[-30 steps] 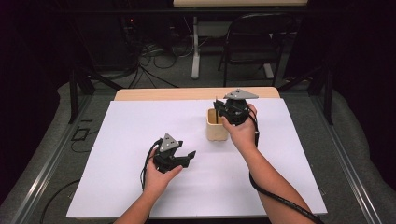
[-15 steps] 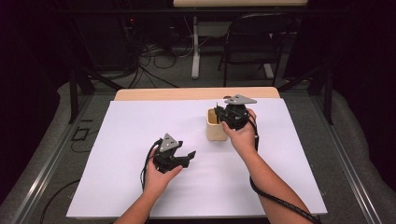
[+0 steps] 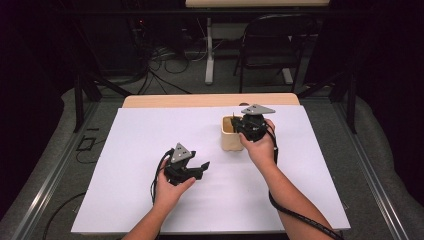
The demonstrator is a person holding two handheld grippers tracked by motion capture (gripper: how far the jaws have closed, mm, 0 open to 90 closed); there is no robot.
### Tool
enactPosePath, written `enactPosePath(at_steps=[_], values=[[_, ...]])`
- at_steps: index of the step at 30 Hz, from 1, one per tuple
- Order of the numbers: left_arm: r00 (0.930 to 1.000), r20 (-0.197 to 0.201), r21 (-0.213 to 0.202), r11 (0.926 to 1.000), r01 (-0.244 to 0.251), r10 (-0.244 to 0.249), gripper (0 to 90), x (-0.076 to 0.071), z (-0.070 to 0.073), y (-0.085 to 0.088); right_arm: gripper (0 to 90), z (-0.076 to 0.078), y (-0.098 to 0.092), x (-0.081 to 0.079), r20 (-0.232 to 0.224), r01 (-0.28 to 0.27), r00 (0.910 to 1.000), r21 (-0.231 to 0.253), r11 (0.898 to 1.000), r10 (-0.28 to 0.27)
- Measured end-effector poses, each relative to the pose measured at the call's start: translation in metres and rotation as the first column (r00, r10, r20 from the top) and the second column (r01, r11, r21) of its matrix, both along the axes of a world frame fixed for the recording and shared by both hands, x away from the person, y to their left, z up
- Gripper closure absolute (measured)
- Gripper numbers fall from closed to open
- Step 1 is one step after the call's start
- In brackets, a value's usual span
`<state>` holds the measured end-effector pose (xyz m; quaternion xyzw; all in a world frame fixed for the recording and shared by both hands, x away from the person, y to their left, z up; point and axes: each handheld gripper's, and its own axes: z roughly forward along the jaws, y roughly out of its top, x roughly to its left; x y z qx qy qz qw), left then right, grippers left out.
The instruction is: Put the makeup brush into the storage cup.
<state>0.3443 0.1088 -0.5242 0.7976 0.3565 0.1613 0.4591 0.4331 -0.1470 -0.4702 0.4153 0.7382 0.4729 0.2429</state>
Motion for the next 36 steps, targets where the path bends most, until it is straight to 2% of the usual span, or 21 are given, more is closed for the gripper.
enactPosePath(at_steps=[24,26,27,29,36], values=[[1.0,0.003,-0.001,1.0,-0.004,0.004,33.4,-0.0001,0.0006,0.0008,83.4,-0.0044,0.0013,-0.001,-0.019,-0.006,0.9998,-0.019,1.0,0.006],[1.0,0.0,-0.002,1.0,-0.006,0.006,33.4,-0.0003,0.0007,0.0012,77.4,-0.0036,0.0008,-0.0007,-0.025,-0.011,0.9996,-0.005,1.0,0.011],[1.0,0.0,0.0,1.0,-0.006,0.006,33.4,-0.0002,0.0008,0.0015,77.4,-0.0036,0.0008,-0.0007,-0.025,-0.011,0.9996,-0.005,1.0,0.011],[1.0,-0.001,-0.004,0.9999,-0.009,0.009,33.4,-0.0002,0.0007,0.0022,70.2,-0.0031,0.0011,-0.0006,-0.019,-0.012,0.9997,0.0,1.0,0.012],[0.9999,0.0,-0.005,0.9999,-0.014,0.014,33.3,-0.0001,0.0014,0.0039,61.1,-0.0018,0.001,-0.0022,-0.009,-0.004,0.9999,0.002,1.0,0.004]])
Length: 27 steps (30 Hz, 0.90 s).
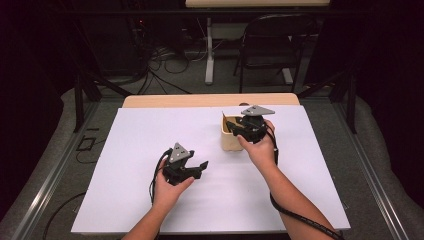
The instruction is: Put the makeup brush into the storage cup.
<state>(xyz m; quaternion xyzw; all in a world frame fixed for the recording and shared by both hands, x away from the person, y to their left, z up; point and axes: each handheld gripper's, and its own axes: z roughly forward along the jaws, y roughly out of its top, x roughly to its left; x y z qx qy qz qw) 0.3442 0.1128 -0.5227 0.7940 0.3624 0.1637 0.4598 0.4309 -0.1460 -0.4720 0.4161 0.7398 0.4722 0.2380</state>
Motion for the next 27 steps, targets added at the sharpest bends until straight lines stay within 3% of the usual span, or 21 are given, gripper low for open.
enactPosePath(at_steps=[17,27], values=[[1.0,-0.004,-0.008,0.9999,-0.007,0.007,33.3,0.001,0.0,0.002,50.6,-0.001,-0.005,-0.006,0.014,0.007,0.9999,-0.006,1.0,-0.007],[0.9999,-0.007,-0.015,0.9998,-0.014,0.014,33.4,0.001,0.0,0.004,45.4,0.002,-0.009,-0.018,0.021,-0.023,0.9995,0.0,1.0,0.023]])
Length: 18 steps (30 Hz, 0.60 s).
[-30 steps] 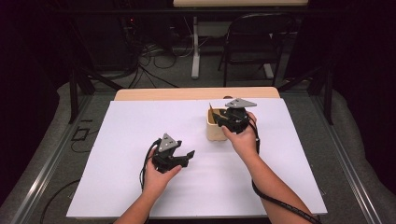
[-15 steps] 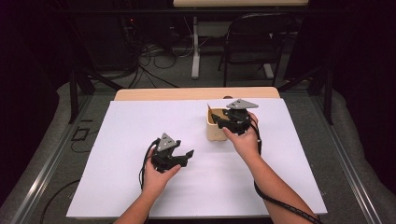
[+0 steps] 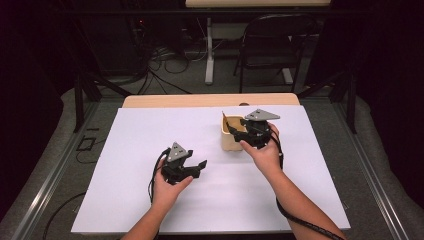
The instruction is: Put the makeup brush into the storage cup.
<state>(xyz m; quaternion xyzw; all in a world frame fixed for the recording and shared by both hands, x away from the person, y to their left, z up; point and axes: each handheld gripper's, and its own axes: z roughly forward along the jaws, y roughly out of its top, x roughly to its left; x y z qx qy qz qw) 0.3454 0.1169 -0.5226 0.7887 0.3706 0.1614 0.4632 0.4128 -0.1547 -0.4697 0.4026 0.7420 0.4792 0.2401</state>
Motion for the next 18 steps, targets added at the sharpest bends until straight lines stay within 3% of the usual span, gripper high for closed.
enactPosePath(at_steps=[15,18], values=[[0.9998,0.004,-0.004,0.9998,-0.019,0.019,33.3,0.001,0.002,0.006,43.2,0.004,-0.016,-0.023,0.025,-0.039,0.9989,-0.001,0.999,0.039],[0.9997,0.006,0.002,0.9998,-0.022,0.022,33.3,0.001,0.002,0.009,43.1,0.002,-0.023,-0.03,0.005,-0.049,0.9988,-0.005,0.999,0.049]])
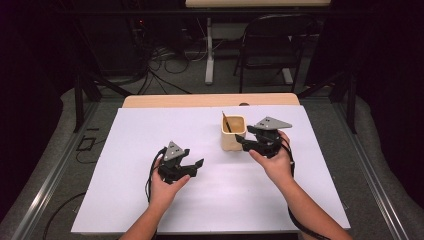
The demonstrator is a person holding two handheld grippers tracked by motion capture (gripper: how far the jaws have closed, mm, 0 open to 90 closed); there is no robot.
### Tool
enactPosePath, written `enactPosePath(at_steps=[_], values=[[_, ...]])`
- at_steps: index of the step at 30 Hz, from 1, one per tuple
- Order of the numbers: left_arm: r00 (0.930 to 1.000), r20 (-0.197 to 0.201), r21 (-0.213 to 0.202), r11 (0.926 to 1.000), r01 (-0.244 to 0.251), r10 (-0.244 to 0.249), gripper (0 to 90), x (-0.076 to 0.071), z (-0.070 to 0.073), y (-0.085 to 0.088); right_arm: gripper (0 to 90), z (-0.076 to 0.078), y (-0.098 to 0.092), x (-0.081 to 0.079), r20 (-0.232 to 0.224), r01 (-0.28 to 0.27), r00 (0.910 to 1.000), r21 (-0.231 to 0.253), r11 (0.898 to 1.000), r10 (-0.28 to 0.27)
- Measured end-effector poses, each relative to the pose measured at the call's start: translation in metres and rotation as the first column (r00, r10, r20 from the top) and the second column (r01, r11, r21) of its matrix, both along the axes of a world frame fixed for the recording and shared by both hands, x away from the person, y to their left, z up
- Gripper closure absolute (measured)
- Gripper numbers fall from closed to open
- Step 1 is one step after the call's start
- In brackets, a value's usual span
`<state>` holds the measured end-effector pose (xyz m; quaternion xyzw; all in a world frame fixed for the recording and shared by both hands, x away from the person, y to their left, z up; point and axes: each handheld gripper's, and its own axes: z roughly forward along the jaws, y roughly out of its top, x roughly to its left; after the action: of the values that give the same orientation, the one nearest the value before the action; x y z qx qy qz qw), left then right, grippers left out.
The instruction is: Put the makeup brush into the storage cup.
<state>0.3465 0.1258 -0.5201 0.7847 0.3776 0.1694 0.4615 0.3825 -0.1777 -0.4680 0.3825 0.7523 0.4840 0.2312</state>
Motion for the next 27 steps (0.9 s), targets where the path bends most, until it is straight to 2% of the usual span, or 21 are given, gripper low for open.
enactPosePath(at_steps=[11,19,27], values=[[0.9998,0.006,0.006,0.9998,-0.019,0.019,33.3,0.0,0.002,0.007,43.1,-0.012,-0.02,-0.029,-0.011,-0.021,0.9997,-0.054,0.998,0.021],[0.9998,0.007,0.008,0.9998,-0.019,0.019,33.3,0.0,0.002,0.008,43.1,-0.026,-0.032,-0.047,-0.065,-0.031,0.9975,-0.054,0.998,0.027],[0.9999,0.003,0.016,0.9997,-0.017,0.017,33.3,-0.002,0.001,0.009,43.1,-0.043,-0.034,-0.061,-0.106,-0.048,0.9935,-0.061,0.997,0.042]])
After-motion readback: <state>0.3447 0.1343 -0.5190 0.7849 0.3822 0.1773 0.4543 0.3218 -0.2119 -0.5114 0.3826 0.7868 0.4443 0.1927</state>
